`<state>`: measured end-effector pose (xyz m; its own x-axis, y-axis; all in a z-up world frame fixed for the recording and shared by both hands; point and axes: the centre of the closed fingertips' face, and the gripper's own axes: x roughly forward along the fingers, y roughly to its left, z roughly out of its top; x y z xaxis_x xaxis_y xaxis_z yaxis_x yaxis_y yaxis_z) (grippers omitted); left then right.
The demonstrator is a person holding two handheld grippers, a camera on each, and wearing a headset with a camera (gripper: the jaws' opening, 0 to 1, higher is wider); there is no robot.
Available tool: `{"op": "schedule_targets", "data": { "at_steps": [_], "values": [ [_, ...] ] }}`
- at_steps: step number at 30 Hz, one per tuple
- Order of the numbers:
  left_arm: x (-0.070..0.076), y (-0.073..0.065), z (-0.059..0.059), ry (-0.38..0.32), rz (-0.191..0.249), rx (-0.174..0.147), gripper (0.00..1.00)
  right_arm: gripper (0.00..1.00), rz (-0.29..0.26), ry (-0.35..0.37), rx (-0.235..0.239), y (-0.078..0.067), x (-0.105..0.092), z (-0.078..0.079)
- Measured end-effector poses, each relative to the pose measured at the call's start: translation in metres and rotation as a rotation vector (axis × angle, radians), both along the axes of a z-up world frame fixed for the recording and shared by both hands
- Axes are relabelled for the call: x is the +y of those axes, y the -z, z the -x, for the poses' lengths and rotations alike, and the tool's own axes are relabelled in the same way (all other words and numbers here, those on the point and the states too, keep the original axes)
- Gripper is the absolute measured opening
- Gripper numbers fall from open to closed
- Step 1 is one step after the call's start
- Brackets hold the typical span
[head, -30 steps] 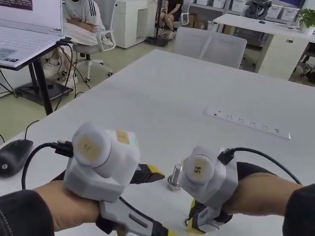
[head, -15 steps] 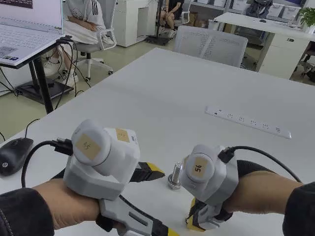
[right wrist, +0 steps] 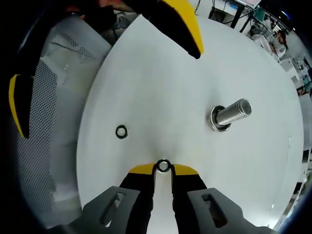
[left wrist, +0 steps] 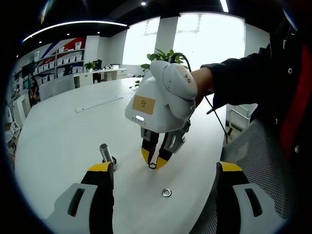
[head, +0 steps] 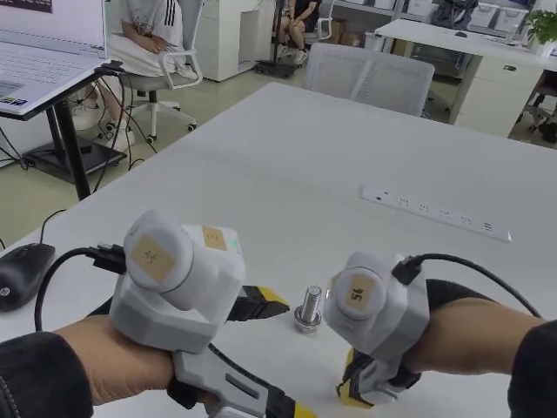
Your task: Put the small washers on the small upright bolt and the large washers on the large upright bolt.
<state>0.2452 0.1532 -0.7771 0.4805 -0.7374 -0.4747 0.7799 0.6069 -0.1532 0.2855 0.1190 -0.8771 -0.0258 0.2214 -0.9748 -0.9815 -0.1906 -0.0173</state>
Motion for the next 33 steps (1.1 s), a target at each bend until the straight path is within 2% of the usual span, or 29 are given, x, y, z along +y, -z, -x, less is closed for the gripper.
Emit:
{"op": "schedule_targets", "data": {
  "at_steps": [12,22,33],
  "values": [
    [-0.001,0.001,0.001,0.005,-0.003,0.006,0.86,0.14,-0.001,0.044,0.002,-0.011,-0.025,-0.003],
    [-0.002,0.003,0.001,0.01,-0.006,0.012,0.87,0.14,0.01,0.088,-0.003,-0.014,-0.052,-0.007],
    [-0.004,0.005,0.002,0.019,-0.009,0.018,0.87,0.14,0.005,0.15,-0.021,-0.025,-0.077,-0.016]
  ]
}}
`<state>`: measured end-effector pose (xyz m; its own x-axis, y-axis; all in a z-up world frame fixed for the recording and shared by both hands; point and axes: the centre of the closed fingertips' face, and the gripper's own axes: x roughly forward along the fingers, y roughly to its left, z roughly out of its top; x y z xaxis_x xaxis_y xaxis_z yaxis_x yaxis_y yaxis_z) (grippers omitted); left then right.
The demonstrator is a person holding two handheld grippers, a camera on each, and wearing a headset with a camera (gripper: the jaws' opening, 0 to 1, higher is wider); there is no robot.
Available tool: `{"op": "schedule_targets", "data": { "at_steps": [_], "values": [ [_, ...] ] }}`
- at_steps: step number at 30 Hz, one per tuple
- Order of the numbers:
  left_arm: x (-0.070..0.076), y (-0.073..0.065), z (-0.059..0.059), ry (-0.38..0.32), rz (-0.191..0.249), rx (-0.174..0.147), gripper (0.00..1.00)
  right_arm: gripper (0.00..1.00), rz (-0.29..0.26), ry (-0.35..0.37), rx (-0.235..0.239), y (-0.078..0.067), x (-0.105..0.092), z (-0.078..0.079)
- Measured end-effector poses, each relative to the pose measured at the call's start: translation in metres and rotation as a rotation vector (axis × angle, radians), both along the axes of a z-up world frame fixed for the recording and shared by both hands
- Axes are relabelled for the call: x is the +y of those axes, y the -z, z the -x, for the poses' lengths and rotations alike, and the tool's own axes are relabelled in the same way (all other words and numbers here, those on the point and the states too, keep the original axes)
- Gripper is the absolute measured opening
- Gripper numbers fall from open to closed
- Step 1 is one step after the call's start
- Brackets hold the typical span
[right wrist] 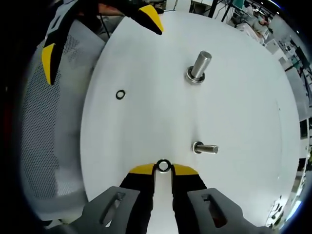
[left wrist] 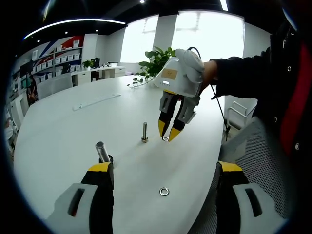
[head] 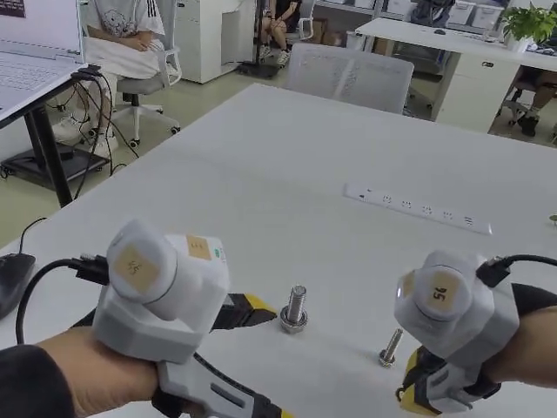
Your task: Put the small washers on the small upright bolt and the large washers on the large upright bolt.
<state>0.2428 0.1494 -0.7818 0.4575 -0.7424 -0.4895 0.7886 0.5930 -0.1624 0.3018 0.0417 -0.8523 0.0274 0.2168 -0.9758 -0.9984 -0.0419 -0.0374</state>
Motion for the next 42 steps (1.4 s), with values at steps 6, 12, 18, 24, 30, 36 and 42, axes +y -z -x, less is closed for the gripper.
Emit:
{"op": "schedule_targets", "data": {
  "at_steps": [6,12,18,24,30,36,42],
  "values": [
    [-0.001,0.0,-0.001,0.002,-0.001,0.0,0.87,0.14,-0.003,0.018,-0.02,-0.011,-0.007,-0.008],
    [-0.001,0.0,-0.002,-0.001,0.0,-0.001,0.87,0.14,-0.012,0.027,-0.041,-0.021,-0.011,-0.016],
    [-0.002,0.0,-0.002,0.001,-0.003,0.0,0.87,0.14,-0.023,0.029,-0.07,-0.036,-0.011,-0.027],
    [-0.003,-0.001,-0.004,0.0,-0.005,-0.002,0.87,0.14,-0.039,0.02,-0.087,-0.046,-0.005,-0.033],
    [-0.004,-0.003,-0.005,0.002,-0.007,-0.009,0.87,0.14,-0.05,0.005,-0.104,-0.053,0.005,-0.041],
    [-0.003,-0.005,-0.007,0.002,-0.006,-0.013,0.87,0.14,-0.051,-0.016,-0.111,-0.054,0.015,-0.047],
    [-0.002,-0.006,-0.007,-0.001,-0.005,-0.017,0.87,0.14,-0.039,-0.042,-0.112,-0.053,0.024,-0.051]
  ]
}}
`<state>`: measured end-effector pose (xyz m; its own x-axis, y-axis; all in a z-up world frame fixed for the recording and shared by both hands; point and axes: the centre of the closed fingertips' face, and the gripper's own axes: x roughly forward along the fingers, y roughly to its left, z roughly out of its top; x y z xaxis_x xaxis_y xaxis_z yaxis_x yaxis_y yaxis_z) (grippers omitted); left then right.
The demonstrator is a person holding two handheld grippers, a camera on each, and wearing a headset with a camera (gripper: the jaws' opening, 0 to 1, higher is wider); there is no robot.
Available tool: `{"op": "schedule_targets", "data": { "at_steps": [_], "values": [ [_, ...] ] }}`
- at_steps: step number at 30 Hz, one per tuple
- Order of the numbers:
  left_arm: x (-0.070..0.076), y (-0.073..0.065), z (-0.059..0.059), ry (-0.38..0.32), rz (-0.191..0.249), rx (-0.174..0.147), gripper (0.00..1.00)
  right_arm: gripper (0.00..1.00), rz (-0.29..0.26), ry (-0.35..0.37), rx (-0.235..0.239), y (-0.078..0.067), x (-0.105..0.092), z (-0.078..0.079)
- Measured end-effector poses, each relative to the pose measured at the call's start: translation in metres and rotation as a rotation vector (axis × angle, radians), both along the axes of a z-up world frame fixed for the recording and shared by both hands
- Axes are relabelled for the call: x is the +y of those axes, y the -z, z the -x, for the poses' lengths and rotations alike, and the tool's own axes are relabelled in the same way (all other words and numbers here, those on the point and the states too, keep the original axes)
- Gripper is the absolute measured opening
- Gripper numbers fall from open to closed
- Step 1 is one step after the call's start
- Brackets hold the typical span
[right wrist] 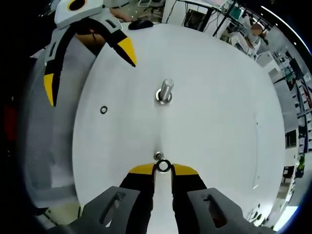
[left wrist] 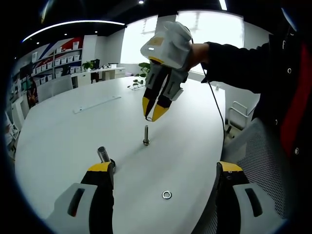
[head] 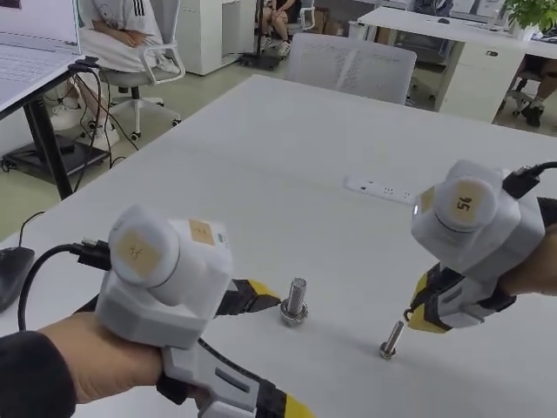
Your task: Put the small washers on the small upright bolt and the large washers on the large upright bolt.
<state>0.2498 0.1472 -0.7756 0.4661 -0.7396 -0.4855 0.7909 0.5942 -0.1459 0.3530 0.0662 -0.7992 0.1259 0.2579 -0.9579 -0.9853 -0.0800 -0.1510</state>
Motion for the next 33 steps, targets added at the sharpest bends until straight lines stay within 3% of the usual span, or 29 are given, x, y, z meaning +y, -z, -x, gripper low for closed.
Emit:
{"op": "schedule_targets", "data": {
  "at_steps": [10,33],
  "values": [
    [0.002,-0.002,-0.002,-0.006,0.0,-0.003,0.87,0.14,0.037,-0.026,0.022,0.01,0.001,-0.001],
    [0.001,0.001,-0.002,-0.002,-0.01,0.001,0.87,0.14,0.056,-0.034,0.042,0.021,0.0,-0.001]
  ]
}}
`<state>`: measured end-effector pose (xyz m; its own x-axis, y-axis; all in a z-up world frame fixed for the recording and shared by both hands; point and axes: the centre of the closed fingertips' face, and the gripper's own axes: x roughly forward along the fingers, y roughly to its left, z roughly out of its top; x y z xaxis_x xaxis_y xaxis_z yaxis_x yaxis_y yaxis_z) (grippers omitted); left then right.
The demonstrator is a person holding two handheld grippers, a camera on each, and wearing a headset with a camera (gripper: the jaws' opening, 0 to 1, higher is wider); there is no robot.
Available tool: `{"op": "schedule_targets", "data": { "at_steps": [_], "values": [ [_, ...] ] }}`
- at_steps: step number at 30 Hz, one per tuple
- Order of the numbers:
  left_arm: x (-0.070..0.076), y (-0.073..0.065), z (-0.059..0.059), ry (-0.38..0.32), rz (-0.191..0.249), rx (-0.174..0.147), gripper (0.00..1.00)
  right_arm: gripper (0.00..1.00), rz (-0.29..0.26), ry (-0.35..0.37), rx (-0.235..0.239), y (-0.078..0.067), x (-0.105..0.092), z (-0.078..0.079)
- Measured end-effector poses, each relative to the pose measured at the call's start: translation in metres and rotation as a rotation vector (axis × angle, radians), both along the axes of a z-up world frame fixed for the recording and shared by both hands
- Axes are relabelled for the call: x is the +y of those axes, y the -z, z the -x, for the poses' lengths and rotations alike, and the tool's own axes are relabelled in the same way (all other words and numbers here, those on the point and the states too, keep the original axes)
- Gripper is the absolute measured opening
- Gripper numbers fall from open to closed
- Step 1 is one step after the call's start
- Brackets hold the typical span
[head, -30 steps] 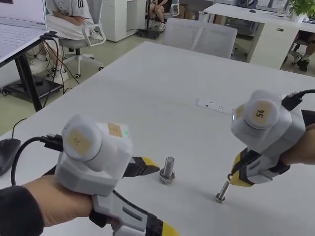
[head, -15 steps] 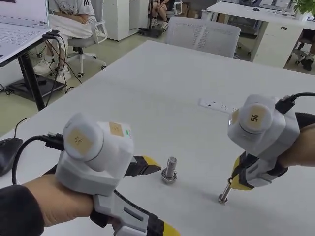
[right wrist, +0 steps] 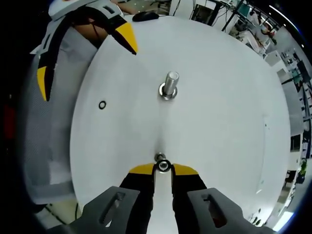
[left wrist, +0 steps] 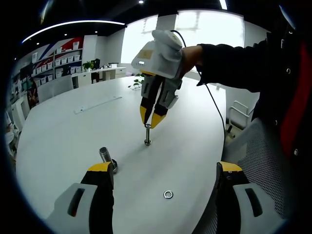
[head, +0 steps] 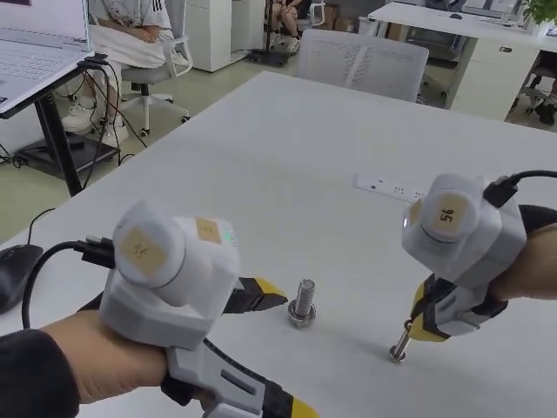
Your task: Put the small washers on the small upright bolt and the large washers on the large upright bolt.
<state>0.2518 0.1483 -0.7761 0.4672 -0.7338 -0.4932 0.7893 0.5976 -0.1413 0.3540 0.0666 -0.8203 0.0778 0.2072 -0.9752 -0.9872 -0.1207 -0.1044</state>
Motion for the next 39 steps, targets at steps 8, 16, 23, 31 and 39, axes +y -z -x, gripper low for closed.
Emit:
{"op": "schedule_targets", "data": {
  "at_steps": [8,16,23,31,39],
  "values": [
    [-0.001,0.001,0.0,-0.001,0.003,0.001,0.87,0.14,0.003,0.005,0.007,0.004,-0.001,-0.001],
    [-0.001,0.001,-0.001,-0.004,0.001,0.001,0.87,0.14,0.005,0.01,0.015,0.011,-0.003,-0.003],
    [0.0,0.001,-0.002,-0.008,0.001,0.004,0.87,0.14,0.012,0.016,0.026,0.02,-0.003,-0.003],
    [-0.001,0.001,-0.002,-0.009,-0.001,0.005,0.87,0.14,0.011,0.026,0.041,0.036,-0.002,-0.002],
    [0.0,0.002,-0.002,-0.011,-0.002,0.008,0.87,0.14,0.014,0.032,0.052,0.045,-0.001,0.0]
  ]
}}
